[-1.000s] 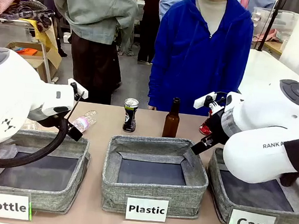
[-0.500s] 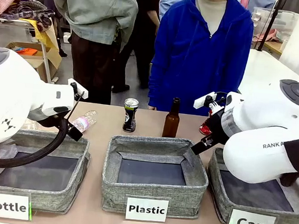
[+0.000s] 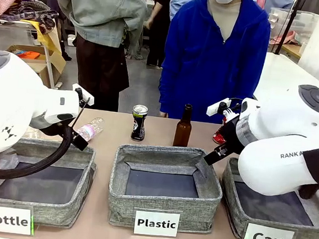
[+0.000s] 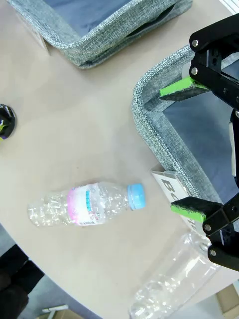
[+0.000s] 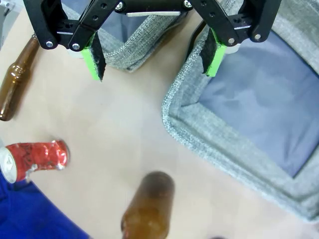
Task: Sort the can waste into the basket.
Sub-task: Pick up the can waste from the table and place it in the right Fabric basket.
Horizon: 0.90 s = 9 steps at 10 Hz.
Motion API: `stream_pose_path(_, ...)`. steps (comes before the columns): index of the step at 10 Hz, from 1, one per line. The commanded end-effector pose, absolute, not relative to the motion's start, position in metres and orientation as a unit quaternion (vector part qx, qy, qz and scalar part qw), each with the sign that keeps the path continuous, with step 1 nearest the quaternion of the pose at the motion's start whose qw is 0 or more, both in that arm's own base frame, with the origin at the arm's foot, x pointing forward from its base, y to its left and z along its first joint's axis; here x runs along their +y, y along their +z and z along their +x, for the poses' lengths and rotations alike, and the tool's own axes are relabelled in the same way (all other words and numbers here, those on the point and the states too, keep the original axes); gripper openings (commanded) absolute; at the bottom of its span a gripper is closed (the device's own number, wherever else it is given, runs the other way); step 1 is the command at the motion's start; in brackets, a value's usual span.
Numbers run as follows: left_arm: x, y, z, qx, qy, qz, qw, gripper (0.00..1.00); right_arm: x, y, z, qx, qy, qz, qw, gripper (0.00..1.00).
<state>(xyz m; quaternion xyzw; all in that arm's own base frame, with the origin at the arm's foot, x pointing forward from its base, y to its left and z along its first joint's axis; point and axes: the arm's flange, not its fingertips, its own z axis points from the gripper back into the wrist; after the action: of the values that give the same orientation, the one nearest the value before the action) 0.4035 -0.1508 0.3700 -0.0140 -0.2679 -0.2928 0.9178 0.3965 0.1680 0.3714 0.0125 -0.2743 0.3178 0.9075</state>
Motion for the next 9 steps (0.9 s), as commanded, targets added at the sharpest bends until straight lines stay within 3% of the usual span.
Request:
stream_pose_path(1,-0.151,0.370,0.403,-0.268,-0.293,-0.014,0.918,1.00,0.168,0.371,0.397,-0.274,0.318,0.013,0.908,1.00)
stream_pose_path(3,-0.151,0.370,0.403,-0.268,-0.293,-0.014,0.918,1.00,0.168,0.371,0.396,-0.274,0.318,0.013,0.908,1.00)
stream_pose_path(5,-0.159,0.435,0.372,-0.290,-0.316,-0.073,0.900,1.00,0.155,0.437,0.390,-0.269,0.280,0.038,0.920,1.00)
stream_pose_path(6,-0.168,0.476,0.353,-0.264,-0.231,-0.122,0.928,1.00,0.152,0.476,0.381,-0.260,0.216,0.065,0.939,1.00)
stream_pose_path(7,-0.169,0.509,0.330,-0.249,-0.245,-0.165,0.922,1.00,0.139,0.509,0.367,-0.233,0.175,0.129,0.948,1.00)
stream_pose_path(9,-0.125,0.551,0.293,-0.146,-0.314,-0.278,0.896,1.00,0.076,0.535,0.337,-0.175,0.190,0.302,0.917,1.00)
